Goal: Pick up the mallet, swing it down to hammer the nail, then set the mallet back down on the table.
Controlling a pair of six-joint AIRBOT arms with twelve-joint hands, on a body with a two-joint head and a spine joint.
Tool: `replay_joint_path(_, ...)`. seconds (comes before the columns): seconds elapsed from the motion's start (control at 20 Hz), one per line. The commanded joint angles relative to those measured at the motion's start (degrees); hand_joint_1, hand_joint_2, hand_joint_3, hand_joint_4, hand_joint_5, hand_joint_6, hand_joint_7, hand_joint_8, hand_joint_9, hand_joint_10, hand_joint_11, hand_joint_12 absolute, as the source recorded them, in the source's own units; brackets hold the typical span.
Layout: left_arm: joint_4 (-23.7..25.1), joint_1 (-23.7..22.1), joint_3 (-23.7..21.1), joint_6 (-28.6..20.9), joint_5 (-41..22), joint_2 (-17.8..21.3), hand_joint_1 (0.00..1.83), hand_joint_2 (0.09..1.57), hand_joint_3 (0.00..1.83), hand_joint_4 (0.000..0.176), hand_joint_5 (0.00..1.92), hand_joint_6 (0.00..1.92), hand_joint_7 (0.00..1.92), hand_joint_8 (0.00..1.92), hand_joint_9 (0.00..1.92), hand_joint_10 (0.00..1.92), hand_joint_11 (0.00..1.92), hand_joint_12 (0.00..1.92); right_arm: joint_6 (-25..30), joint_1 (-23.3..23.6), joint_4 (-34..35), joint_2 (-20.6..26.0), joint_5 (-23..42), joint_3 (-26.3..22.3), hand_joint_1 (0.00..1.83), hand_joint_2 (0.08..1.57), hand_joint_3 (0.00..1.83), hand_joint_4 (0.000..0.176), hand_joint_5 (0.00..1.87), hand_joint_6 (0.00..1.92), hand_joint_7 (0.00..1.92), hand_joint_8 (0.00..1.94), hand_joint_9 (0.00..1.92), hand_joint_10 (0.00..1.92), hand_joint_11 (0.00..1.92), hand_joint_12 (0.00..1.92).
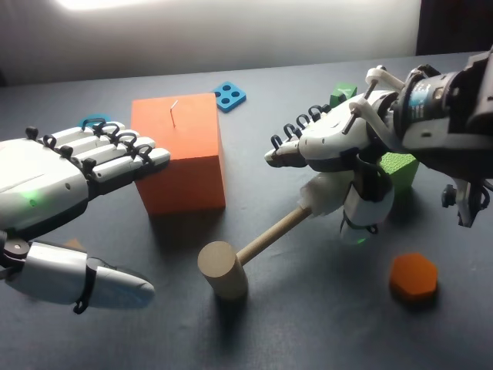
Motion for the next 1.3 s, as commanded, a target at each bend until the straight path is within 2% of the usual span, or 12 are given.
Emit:
replay_joint_path(0.0, -0.74, -0.44, 0.38, -0.27, -6.67, -0.14, 0.09, 0.86, 0.00, 0.000, 0.00, 0.00, 0.00, 0.00, 0.00, 0.00, 0.00, 0.00, -0.65, -0.01, -1.12, 0.07, 3.38, 0.35, 1.12, 0.89, 0.00, 0.000, 0.00, 0.00, 0.00, 0.00, 0.00, 0.00, 0.00, 0.00)
replay_joint_path(0.2, -0.74, -0.38, 1.13, -0.42, -7.03, -0.80, 0.09, 0.88, 0.01, 0.000, 0.00, 0.00, 0.00, 0.00, 0.00, 0.00, 0.00, 0.00, -2.80, -1.46, -1.12, -1.47, 4.72, 2.26, 1.15, 0.89, 0.00, 0.000, 0.00, 0.00, 0.00, 0.00, 0.00, 0.00, 0.00, 0.00)
replay_joint_path(0.75, -0.56, -0.36, 2.97, -0.08, -7.05, -3.20, 0.08, 0.89, 0.01, 0.000, 0.00, 0.00, 0.00, 0.00, 0.00, 0.00, 0.00, 0.00, -3.83, -3.69, -1.08, -4.91, 5.01, 7.45, 1.16, 0.92, 0.01, 0.000, 0.00, 0.00, 0.00, 0.00, 0.00, 0.00, 0.00, 0.00)
replay_joint_path(0.9, -0.56, -0.18, 3.59, -0.06, -7.06, -3.55, 0.09, 0.88, 0.00, 0.000, 0.00, 0.00, 0.00, 0.00, 0.00, 0.00, 0.00, 0.00, -7.36, -3.46, 4.26, -5.12, 5.04, 7.83, 1.16, 0.93, 0.01, 0.000, 0.00, 0.00, 0.00, 0.00, 0.00, 0.00, 0.00, 0.00)
replay_joint_path(1.25, -0.56, 0.20, 4.92, -0.19, -7.54, -4.71, 0.08, 0.89, 0.00, 0.000, 0.00, 0.00, 0.00, 0.00, 0.00, 0.00, 0.00, 0.00, -7.61, -3.21, 4.91, -5.37, 4.54, 8.40, 1.15, 0.97, 0.03, 0.000, 0.00, 0.00, 0.00, 0.00, 0.00, 0.00, 0.00, 0.00)
